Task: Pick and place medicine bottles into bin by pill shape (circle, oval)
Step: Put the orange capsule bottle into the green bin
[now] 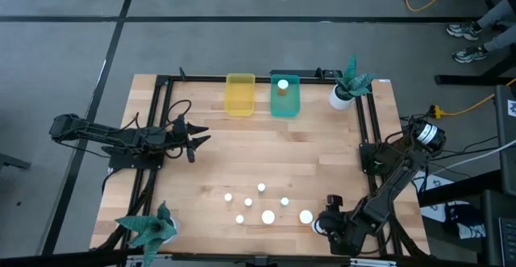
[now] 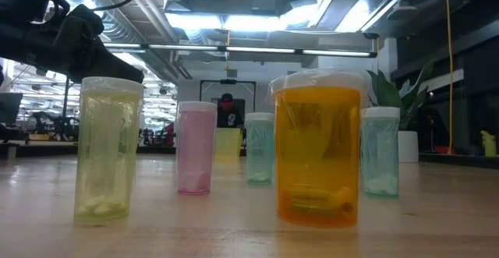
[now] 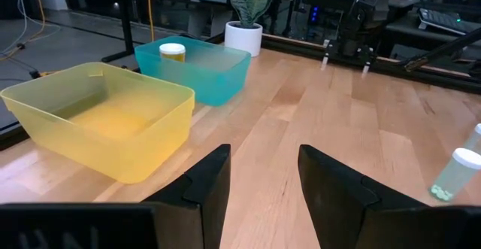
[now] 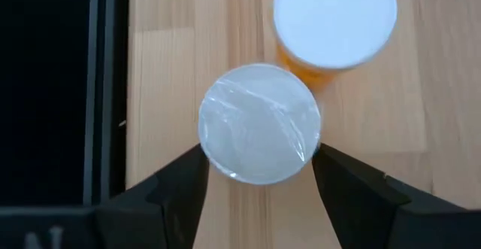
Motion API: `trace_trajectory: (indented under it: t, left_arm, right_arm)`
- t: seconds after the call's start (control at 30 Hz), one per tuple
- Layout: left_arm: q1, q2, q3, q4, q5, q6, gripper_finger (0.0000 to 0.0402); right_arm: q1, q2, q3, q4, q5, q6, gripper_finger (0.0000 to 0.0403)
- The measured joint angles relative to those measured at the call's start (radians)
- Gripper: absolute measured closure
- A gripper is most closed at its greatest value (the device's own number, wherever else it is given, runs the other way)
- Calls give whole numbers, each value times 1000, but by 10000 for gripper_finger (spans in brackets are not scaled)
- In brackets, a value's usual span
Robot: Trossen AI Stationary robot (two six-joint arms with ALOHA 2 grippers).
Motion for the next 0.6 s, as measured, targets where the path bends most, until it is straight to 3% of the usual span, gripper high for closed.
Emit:
trace_trajectory:
  t: [0.6]
  left_arm:
    - [0,0,0,0,0,0,252]
  right_arm:
    - [-118,0,0,22,19,-24,166]
